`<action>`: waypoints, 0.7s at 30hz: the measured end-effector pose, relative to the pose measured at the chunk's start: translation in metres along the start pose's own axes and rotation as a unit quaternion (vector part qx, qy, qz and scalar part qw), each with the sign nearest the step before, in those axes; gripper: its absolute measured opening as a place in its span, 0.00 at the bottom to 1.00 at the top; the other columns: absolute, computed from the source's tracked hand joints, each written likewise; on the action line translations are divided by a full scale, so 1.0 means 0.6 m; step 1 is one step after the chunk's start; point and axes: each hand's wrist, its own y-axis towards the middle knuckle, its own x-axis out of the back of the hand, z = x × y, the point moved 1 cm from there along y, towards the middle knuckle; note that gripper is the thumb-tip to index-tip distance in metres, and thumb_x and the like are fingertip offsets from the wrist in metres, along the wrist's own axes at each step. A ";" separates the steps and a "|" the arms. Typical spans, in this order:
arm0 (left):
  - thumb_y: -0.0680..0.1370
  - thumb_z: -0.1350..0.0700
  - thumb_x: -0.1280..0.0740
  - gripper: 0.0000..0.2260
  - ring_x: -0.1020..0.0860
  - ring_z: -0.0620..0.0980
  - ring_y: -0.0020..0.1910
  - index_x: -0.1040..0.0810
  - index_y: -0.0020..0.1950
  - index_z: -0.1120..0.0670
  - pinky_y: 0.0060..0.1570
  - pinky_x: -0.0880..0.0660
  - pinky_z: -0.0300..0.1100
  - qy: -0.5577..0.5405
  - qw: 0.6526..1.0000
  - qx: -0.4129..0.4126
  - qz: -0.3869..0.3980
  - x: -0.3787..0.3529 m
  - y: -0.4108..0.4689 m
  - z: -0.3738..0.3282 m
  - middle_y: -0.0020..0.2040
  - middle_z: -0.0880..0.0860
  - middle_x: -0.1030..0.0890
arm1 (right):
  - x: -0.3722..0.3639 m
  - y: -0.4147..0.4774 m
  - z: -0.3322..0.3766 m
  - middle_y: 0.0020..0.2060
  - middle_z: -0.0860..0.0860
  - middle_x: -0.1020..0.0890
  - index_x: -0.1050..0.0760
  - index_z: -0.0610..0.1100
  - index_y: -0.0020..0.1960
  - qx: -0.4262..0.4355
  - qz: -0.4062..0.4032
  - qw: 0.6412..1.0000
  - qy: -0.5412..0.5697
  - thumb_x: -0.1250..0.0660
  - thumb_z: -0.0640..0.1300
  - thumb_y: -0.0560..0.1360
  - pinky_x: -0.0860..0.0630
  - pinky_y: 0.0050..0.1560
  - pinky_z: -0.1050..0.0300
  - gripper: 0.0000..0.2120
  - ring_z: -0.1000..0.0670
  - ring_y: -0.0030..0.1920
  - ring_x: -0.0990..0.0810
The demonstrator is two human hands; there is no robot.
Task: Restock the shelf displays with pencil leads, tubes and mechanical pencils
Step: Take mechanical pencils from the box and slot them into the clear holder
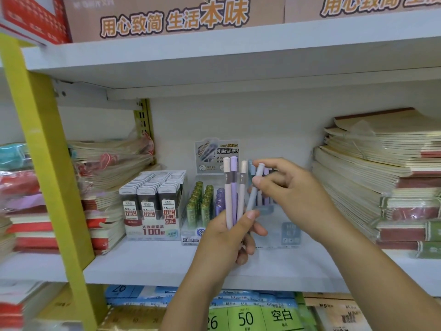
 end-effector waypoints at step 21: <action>0.82 0.47 0.39 0.11 0.37 0.42 0.22 0.18 0.53 0.47 0.21 0.40 0.34 -0.035 0.997 0.013 -0.066 0.014 0.004 0.017 0.31 0.48 0.28 | 0.045 0.046 -0.068 0.41 0.54 0.20 0.29 0.59 0.55 0.073 -0.115 0.963 -0.231 0.33 0.46 0.77 0.32 0.38 0.64 0.12 0.58 0.40 0.25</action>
